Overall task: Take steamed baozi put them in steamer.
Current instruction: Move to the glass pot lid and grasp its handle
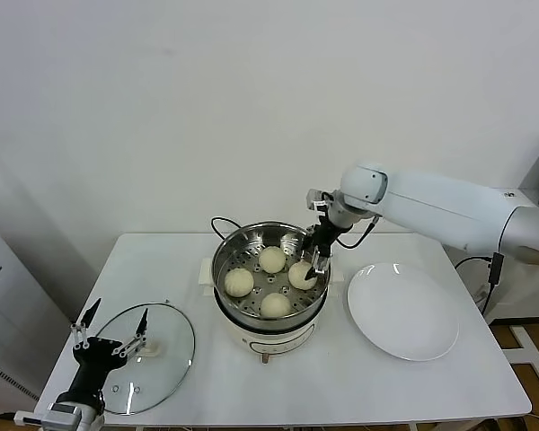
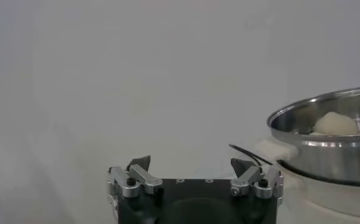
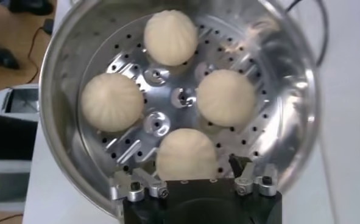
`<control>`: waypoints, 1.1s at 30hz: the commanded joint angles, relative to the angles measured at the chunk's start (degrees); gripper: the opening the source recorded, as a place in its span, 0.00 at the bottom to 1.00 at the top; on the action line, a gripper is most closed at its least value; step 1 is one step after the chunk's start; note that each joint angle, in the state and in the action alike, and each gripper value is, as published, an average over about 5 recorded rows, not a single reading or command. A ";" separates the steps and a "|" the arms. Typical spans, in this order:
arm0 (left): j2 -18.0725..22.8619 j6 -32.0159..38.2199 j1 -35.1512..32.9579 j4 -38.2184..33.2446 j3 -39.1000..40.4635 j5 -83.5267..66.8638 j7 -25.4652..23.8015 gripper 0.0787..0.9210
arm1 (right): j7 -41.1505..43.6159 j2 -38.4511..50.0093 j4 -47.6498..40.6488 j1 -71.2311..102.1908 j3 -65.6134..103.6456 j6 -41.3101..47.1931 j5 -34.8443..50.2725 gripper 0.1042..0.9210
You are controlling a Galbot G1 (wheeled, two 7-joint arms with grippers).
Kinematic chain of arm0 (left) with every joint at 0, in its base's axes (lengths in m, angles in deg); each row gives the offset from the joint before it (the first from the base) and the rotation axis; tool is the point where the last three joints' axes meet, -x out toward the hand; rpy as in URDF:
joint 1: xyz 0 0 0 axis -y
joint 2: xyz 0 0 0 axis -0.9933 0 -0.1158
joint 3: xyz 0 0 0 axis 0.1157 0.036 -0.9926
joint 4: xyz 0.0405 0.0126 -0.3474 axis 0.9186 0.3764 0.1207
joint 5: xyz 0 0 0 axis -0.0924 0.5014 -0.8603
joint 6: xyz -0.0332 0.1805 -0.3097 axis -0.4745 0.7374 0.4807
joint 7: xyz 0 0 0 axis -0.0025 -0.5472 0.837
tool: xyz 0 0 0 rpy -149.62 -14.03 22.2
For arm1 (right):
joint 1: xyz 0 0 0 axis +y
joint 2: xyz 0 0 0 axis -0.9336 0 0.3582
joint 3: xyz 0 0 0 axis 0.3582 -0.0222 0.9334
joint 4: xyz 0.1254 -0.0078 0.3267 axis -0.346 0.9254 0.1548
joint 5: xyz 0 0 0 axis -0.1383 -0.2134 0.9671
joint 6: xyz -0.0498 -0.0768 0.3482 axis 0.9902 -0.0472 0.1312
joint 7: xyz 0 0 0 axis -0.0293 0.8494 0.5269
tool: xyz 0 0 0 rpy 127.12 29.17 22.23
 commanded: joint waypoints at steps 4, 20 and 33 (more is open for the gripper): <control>-0.38 -0.16 0.21 -0.01 0.24 0.10 0.02 0.88 | -13.96 7.81 -0.02 5.29 17.69 -4.95 12.92 0.88; -0.69 -0.76 1.02 -0.26 1.89 1.90 0.46 0.88 | -65.80 16.62 8.76 69.71 83.16 -30.31 15.28 0.88; -0.32 -0.54 -0.31 -0.58 1.30 4.78 0.61 0.88 | -55.29 -1.60 31.16 119.80 120.86 -28.61 0.00 0.88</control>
